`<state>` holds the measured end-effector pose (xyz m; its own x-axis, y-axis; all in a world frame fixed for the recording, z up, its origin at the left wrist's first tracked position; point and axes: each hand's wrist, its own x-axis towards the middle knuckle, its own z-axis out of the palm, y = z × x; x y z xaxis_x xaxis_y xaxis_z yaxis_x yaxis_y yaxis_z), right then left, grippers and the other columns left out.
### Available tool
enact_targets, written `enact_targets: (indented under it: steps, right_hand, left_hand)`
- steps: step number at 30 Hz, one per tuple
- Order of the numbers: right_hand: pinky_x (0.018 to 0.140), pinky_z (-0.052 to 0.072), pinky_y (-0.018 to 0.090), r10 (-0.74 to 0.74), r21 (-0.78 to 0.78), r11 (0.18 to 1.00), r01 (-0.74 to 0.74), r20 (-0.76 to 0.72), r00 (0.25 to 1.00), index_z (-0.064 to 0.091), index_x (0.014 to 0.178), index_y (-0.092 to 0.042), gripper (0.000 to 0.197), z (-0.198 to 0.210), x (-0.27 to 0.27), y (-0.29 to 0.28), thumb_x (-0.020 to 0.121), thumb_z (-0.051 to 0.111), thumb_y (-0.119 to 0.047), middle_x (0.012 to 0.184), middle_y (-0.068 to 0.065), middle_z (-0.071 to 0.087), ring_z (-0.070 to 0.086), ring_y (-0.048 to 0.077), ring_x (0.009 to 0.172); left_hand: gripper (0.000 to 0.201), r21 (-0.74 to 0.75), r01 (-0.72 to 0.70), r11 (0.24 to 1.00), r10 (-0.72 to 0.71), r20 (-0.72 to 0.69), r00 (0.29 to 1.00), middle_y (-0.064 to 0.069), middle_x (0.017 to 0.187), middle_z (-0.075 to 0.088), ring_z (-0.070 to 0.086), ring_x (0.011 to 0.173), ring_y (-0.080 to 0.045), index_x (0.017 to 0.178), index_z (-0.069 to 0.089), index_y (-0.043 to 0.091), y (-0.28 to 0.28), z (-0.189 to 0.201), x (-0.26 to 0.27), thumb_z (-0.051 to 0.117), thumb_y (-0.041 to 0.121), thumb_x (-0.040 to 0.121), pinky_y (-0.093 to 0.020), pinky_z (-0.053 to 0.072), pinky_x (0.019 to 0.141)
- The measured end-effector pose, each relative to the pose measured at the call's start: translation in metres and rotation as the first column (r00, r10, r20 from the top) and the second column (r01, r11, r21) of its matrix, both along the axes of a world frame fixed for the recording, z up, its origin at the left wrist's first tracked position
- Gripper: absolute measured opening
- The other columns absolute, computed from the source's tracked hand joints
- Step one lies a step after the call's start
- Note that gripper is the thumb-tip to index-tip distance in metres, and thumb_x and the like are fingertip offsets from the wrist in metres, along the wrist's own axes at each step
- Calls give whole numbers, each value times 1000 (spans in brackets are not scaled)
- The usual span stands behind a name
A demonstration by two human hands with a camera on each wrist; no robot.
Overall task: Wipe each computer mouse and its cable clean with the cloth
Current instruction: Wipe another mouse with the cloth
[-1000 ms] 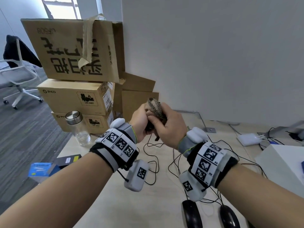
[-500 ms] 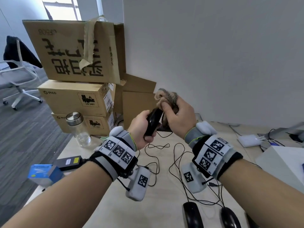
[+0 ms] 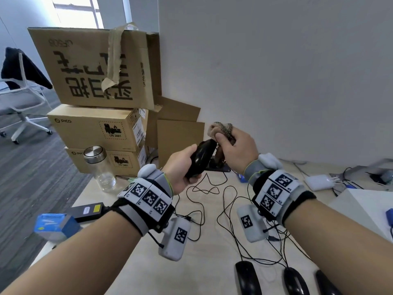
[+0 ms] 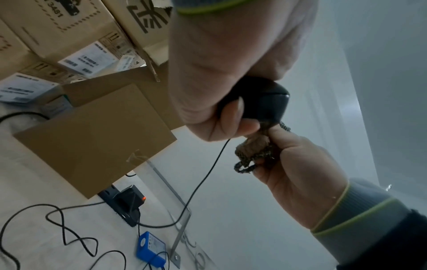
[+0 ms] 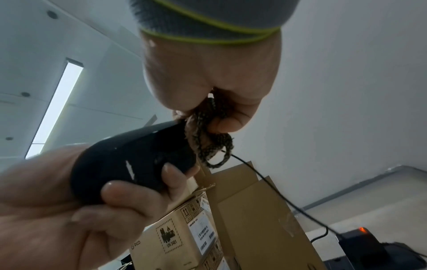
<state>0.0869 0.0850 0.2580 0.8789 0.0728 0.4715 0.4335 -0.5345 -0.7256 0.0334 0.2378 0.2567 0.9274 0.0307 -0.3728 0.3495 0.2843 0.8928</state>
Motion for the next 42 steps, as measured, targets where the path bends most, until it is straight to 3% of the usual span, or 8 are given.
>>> enact_targets:
  steps: [4, 8, 16, 25, 31, 36, 39, 42]
  right_hand:
    - [65, 48, 20, -44, 78, 996, 46, -20, 999, 65, 94, -28, 8, 2, 2, -3, 93, 59, -33, 63, -9, 67, 64, 2, 60]
    - [76, 51, 33, -43, -26, 999, 44, 56, 998, 68, 102, -24, 29, -4, -3, 2, 89, 54, -45, 82, 4, 66, 64, 18, 76]
    - [61, 37, 26, 237, -351, 924, -152, 211, 948, 67, 96, -15, 37, -29, -47, 25, 85, 52, -47, 85, 1, 51, 52, 20, 74]
    - [71, 37, 27, -70, -165, 984, 61, -48, 996, 70, 97, -17, 38, -24, 0, 1, 91, 48, -47, 92, 5, 65, 58, 20, 87]
    - [62, 29, 7, 216, -225, 960, -167, 215, 952, 73, 101, -17, 26, -36, -45, 18, 84, 65, -34, 79, -9, 44, 38, 0, 71]
    - [68, 33, 23, 30, -116, 993, -21, 78, 996, 72, 94, -18, 17, -21, -9, 5, 91, 61, -30, 74, -11, 50, 50, 14, 76]
    - [74, 45, 30, -46, -79, 996, 44, -23, 999, 70, 92, -20, 18, -19, -1, 0, 94, 58, -32, 85, -1, 63, 58, 19, 83]
    - [62, 30, 26, 13, -141, 990, 12, 179, 984, 68, 84, -13, 19, -24, -21, 12, 89, 61, -31, 76, -3, 54, 50, 16, 71]
  left_hand:
    - [34, -127, -7, 992, 3, -27, 1000, -8, 79, 65, 64, 68, -20, 104, 64, 8, 5, 2, -1, 62, 40, 92, -35, 60, 64]
    - [39, -174, 49, 984, -50, -3, 999, -12, 103, 63, 68, 85, -32, 127, 53, 13, 4, -2, -3, 55, 38, 96, -40, 60, 61]
    - [90, -401, 42, 915, -51, -12, 999, -14, 107, 71, 69, 101, -29, 117, 65, 7, -8, 4, 3, 22, 80, 86, -40, 56, 82]
    - [91, -37, 99, 994, -97, 36, 995, -15, 92, 72, 64, 64, -29, 114, 62, 13, -11, -7, -7, 9, 81, 84, -25, 45, 48]
    - [100, -269, 97, 958, -99, 5, 995, -14, 106, 73, 70, 98, -31, 105, 71, 10, -8, -2, 3, 12, 87, 80, -47, 52, 90]
    - [89, -33, 86, 996, -83, 70, 994, -16, 92, 72, 61, 63, -28, 105, 66, 16, -4, -7, 0, 10, 82, 84, -24, 39, 48]
    - [90, -14, 105, 994, -104, 83, 991, -19, 104, 71, 63, 65, -30, 116, 60, 16, -1, -8, 1, 10, 83, 83, -25, 40, 47]
    - [92, -89, 117, 989, -109, 90, 990, -15, 96, 72, 64, 75, -31, 106, 65, 14, -3, -6, 5, 8, 83, 83, -31, 46, 58]
